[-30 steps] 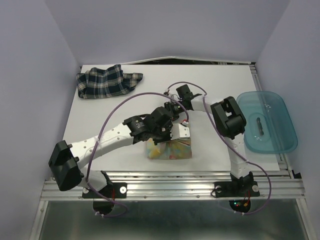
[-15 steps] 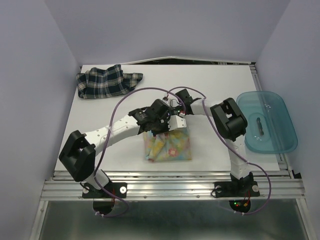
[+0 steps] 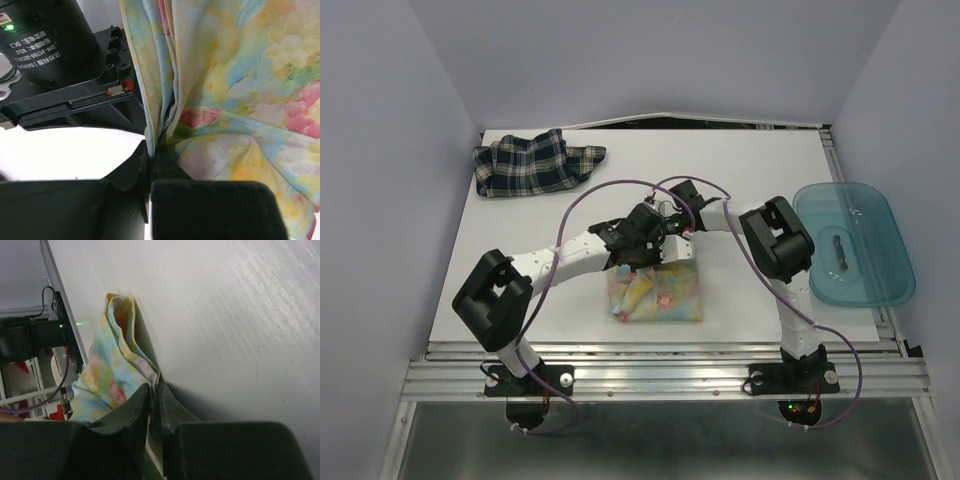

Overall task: Fold and stack the skirts
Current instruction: Fold the skirt

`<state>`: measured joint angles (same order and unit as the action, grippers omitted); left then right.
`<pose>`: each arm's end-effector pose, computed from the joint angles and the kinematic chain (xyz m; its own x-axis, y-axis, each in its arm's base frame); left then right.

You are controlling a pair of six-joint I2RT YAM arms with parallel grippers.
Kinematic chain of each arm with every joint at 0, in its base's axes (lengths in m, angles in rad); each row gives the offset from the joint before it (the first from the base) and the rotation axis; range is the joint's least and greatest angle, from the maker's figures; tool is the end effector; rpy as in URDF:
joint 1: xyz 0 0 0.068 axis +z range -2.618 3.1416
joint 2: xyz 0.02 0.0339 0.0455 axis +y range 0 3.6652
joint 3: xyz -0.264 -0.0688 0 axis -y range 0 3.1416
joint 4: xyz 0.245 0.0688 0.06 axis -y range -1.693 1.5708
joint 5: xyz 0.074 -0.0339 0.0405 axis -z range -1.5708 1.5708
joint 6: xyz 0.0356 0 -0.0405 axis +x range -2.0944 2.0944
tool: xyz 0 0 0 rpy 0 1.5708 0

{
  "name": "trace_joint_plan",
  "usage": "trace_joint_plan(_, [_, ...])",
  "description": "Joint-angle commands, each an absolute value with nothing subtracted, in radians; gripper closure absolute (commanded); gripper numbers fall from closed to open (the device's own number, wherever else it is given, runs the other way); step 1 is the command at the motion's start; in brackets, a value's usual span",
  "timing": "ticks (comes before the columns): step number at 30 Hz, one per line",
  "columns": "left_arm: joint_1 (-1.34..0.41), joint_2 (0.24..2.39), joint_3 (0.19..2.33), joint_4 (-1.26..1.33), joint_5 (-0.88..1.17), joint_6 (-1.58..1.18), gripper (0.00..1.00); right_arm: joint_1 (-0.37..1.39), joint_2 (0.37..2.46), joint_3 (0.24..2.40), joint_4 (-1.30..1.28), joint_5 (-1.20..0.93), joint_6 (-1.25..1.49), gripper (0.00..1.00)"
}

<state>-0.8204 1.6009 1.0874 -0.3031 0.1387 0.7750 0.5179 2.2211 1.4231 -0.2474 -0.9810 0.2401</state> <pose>0.2321 -0.2562 0.2297 0.1970 0.8050 -0.5597 0.9114 0.0600 0.4071 0.3684 0.2440 0.1089 -0.8817 -0.3502 -0.3162 -0.4405 0.3708 0.8176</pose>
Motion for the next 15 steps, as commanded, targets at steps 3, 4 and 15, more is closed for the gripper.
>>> trace_joint_plan(3, [-0.805,1.615,1.052,-0.192,0.077,0.796,0.79,0.534,2.204,1.436,-0.262,-0.982,0.230,0.79])
trace_joint_plan(4, [-0.804,1.612,1.048,-0.187,0.071,0.793,0.76,0.534,2.206,1.437,-0.264,-0.979,0.230,0.77])
trace_joint_plan(15, [-0.795,1.427,1.159,-0.265,0.034,0.736,0.33,0.512,2.192,1.505,-0.290,-0.845,0.228,0.57])
